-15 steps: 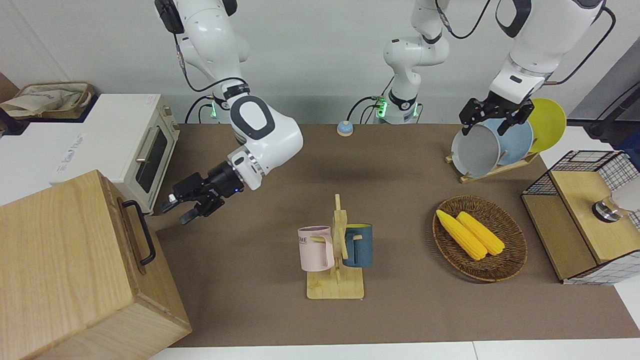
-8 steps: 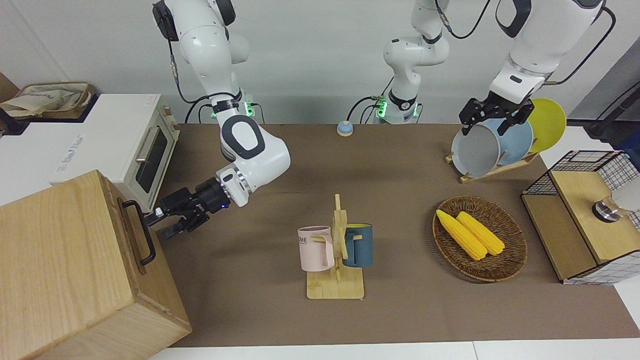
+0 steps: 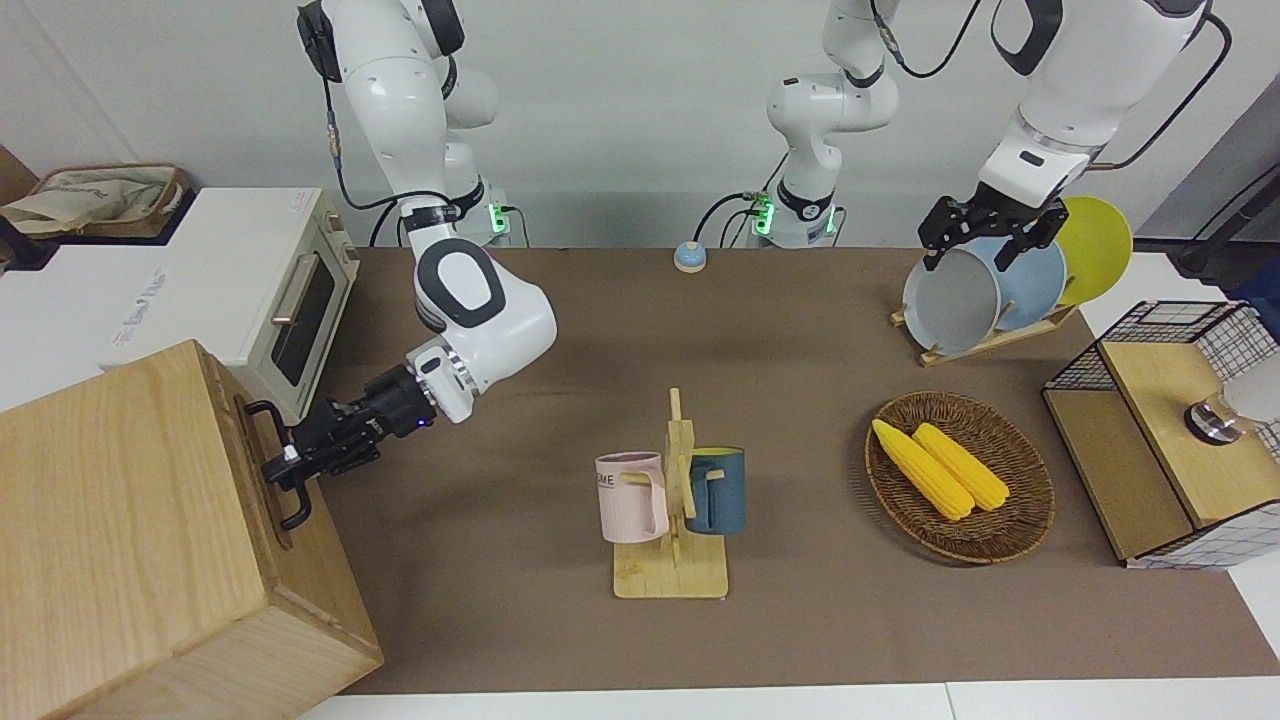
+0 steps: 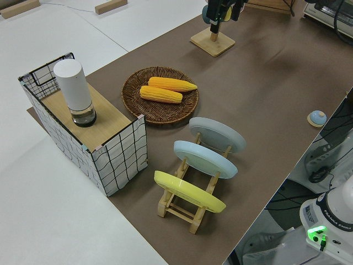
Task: Slide drawer open with right arm
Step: 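Reach the right gripper forward to the black drawer handle, then pull the handle toward the robot to slide the drawer out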
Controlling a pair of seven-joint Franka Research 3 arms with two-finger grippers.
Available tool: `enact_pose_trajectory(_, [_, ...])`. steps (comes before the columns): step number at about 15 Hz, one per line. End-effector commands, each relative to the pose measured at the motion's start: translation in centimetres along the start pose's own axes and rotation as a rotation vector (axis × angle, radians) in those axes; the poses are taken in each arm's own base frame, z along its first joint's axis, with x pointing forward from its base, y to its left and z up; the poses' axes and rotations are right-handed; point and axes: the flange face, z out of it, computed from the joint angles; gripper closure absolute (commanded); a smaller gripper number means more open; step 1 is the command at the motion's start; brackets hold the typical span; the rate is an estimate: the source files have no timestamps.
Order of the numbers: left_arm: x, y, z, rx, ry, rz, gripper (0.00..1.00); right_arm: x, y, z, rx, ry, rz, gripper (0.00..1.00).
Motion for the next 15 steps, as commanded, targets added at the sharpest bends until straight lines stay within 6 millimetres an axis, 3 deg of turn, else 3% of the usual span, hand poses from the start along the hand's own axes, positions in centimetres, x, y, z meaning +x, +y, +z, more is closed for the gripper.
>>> enact_pose_trajectory(1, [0.1, -0.1, -0.3, 0.016, -0.007, 0.011, 0.01, 0.3, -0.4, 0.0, -0.013, 0.017, -0.030, 1.000])
enact_pose_trajectory(4, [0.1, -0.1, -0.3, 0.016, -0.007, 0.011, 0.01, 0.5, -0.4, -0.6, -0.014, 0.021, -0.026, 1.000])
enact_pose_trajectory(8, [0.1, -0.1, -0.3, 0.016, -0.007, 0.011, 0.01, 1.3, -0.1, -2.9, -0.038, -0.001, -0.023, 1.000])
enact_pose_trajectory(15, [0.1, -0.1, -0.4, 0.016, -0.005, 0.011, 0.01, 2.9, 0.2, -9.8, -0.033, -0.042, -0.011, 1.000])
